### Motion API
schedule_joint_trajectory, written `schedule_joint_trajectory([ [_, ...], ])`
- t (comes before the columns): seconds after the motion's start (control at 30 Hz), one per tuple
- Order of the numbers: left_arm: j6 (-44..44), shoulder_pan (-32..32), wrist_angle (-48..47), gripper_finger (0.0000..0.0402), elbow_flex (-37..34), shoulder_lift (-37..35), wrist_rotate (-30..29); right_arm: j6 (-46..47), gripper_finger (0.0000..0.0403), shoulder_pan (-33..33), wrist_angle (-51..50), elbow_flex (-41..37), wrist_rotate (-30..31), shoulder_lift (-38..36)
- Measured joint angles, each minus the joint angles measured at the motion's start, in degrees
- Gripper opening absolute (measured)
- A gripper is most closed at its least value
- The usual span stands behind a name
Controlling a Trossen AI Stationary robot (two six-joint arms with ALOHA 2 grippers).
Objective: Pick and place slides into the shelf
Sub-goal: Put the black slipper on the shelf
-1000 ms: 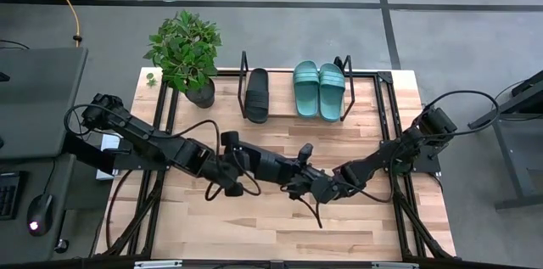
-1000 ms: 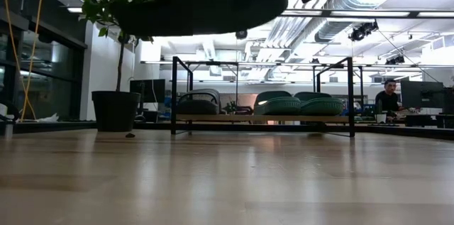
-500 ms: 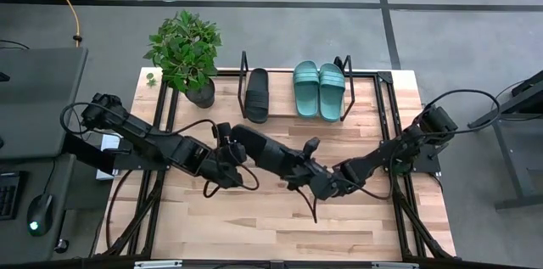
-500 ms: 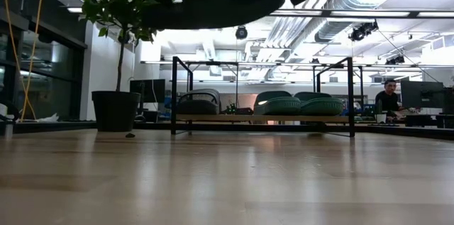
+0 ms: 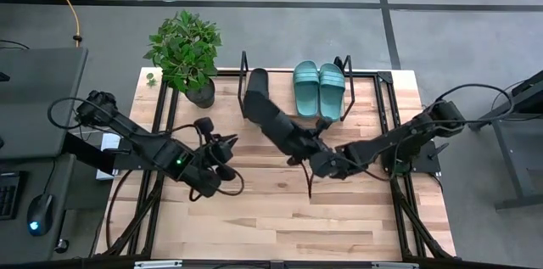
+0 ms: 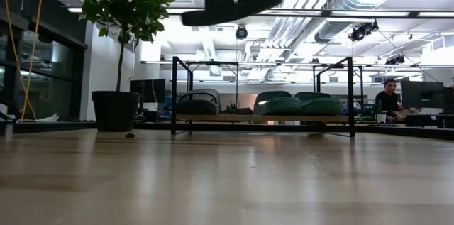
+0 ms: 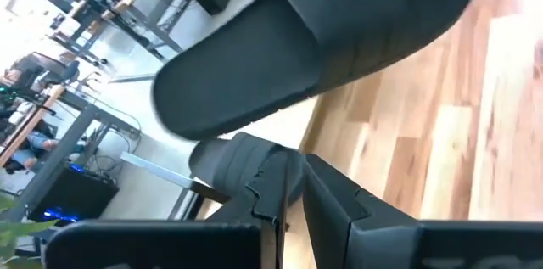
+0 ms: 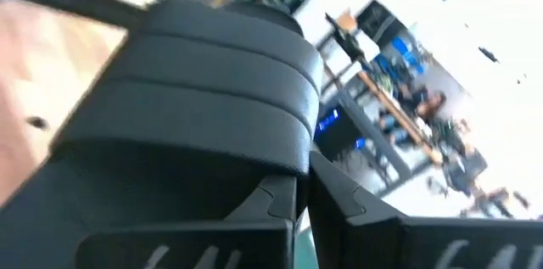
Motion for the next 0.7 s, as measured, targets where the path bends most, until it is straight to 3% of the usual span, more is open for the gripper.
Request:
schedule_joint_trajectory([
  [0.3, -3.02, 0.15, -3.92, 0.0028, -0.04, -2.46, -5.82, 17.55, 0.0000, -9.87, -17.21, 0.00, -3.77, -2.60],
  [0.7, -8.44, 0.17, -8.88, 0.0028, -0.02, -2.68, -8.80, 27.28, 0.0000, -18.08, -15.35, -0.97, -2.37, -1.97],
])
